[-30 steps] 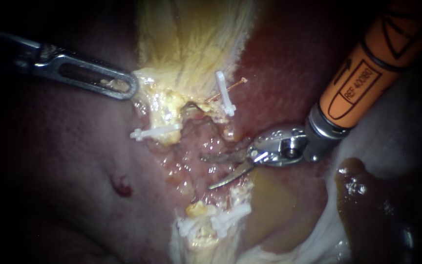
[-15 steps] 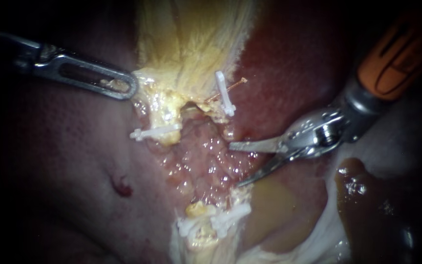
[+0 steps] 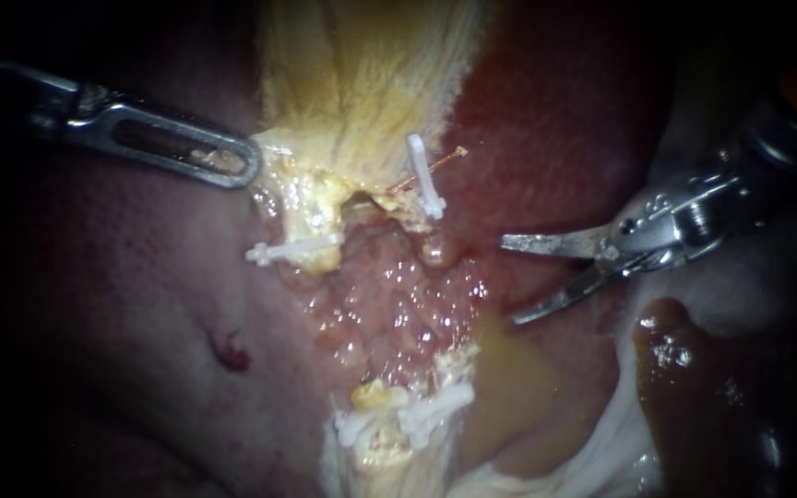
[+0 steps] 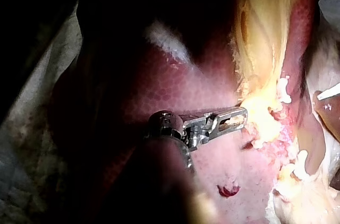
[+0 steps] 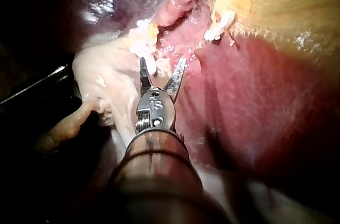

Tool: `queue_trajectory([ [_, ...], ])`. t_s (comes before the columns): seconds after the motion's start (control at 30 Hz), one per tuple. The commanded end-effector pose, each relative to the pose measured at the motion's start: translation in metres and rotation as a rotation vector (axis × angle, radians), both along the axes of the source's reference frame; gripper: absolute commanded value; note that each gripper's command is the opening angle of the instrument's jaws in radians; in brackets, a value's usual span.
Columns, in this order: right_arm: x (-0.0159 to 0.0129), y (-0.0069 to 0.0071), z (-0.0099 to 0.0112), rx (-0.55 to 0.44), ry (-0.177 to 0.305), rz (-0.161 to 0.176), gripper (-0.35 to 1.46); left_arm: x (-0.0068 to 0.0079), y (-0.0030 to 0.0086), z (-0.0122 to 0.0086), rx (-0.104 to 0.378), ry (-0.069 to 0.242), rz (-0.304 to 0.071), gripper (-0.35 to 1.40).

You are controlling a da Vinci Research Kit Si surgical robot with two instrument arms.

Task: Go back from the cut right tube

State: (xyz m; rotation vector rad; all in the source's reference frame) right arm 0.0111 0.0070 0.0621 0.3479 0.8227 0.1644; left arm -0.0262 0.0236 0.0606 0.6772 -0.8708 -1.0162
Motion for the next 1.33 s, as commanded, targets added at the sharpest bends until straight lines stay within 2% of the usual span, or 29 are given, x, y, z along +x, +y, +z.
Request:
queue_trajectory([
  [0.03, 0.0001, -0.0001, -0.0001, 0.001, 0.001, -0.001, 1.45, -0.0001, 0.0, 0.0001, 0.0, 0.0, 0.002, -0.35],
  [0.13, -0.0001, -0.0001, -0.0001, 0.001, 0.002, -0.002, 1.45, -0.0007, -0.0001, 0.0009, 0.011, -0.002, 0.0, -0.35],
  [0.37, -0.0003, -0.0001, -0.0001, 0.003, 0.004, -0.004, 1.45, -0.0028, -0.0014, 0.0031, 0.046, -0.012, 0.006, -0.35],
  [0.7, -0.0003, -0.0001, 0.0, 0.003, 0.003, -0.004, 1.45, -0.0067, -0.0021, 0.0045, 0.055, -0.02, 0.037, -0.35],
  [0.9, -0.0003, -0.0001, 0.0, 0.003, 0.003, -0.004, 1.45, -0.0082, -0.0023, 0.0046, 0.06, -0.027, 0.049, -0.35],
  [1.1, -0.0003, -0.0001, 0.0, 0.003, 0.003, -0.004, 1.45, -0.0091, -0.0026, 0.0046, 0.059, -0.034, 0.063, -0.35],
  [1.33, -0.0003, -0.0001, 0.0, 0.003, 0.003, -0.004, 1.45, -0.0091, -0.0026, 0.0046, 0.065, -0.038, 0.069, -0.35],
])
